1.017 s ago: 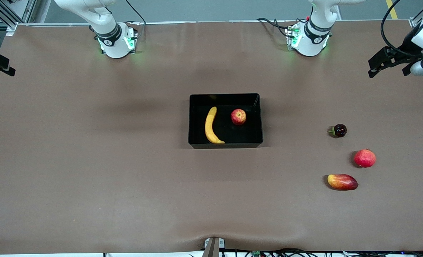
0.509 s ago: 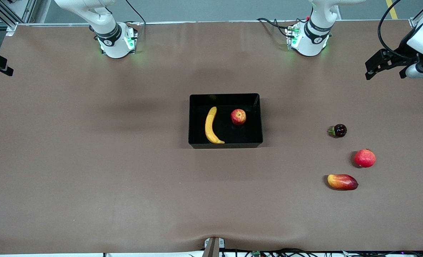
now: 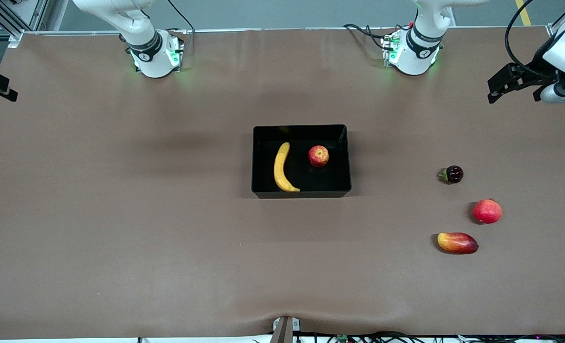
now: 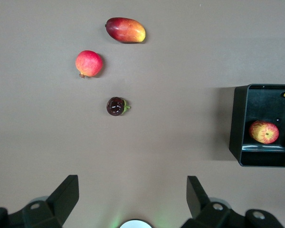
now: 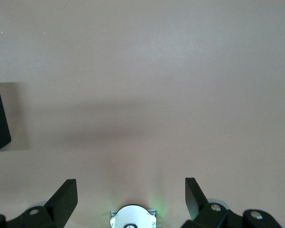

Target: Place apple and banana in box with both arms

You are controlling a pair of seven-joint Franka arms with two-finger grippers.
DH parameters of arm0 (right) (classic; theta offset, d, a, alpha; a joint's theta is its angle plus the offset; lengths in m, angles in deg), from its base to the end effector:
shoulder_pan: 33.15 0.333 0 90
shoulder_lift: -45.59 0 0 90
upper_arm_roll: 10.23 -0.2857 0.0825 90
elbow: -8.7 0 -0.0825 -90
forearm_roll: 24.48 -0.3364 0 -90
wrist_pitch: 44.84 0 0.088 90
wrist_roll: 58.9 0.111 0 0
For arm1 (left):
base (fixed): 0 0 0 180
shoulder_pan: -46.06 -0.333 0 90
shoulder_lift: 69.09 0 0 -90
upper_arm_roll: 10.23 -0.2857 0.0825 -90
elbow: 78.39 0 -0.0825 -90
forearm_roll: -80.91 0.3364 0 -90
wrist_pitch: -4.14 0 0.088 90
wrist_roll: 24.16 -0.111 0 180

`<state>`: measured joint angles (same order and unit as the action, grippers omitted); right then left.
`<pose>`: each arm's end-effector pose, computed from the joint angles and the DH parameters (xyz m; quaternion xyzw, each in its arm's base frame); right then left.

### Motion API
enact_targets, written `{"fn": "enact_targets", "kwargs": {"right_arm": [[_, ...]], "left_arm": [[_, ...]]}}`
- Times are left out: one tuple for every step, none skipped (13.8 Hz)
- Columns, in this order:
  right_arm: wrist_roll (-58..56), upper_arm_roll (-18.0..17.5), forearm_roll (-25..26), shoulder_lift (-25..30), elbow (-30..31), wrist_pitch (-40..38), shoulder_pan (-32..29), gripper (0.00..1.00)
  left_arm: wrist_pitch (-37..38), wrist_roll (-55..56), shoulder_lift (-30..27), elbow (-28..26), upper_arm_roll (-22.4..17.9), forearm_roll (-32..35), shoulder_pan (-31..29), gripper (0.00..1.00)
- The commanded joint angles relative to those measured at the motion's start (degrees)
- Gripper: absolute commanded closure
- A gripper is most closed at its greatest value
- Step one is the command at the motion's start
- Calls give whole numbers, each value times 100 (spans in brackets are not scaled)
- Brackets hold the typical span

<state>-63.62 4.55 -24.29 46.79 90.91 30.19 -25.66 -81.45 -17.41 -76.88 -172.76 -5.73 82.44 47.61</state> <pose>0.4680 -0.0619 0.6345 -0.9984 0.0226 0.0521 0.0065 0.4576 -0.0480 0.6170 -0.9998 -0.0074 0.0067 0.0195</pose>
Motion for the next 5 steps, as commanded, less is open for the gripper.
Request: {"fn": "enact_targets", "kwargs": {"right_arm": [[-55,-28,-107,12,-30,-50,-90,0],[-55,-28,-107,12,-30,-50,-90,0],[-55,-28,-107,12,-30,-59,-90,0],[-55,-28,-107,12,-30,-59,-90,0],[-55,-37,-107,12,-30,-59,-107,0]], "left_arm": [[130,2,32,129,-37,-118,-6,0],[130,2,32,129,-37,-118,-6,0],[130,-7,32,129,-37,-109,-6,0],[130,2,32,129,-37,-109,-6,0],[130,2,32,129,-37,-109,-6,0]]}}
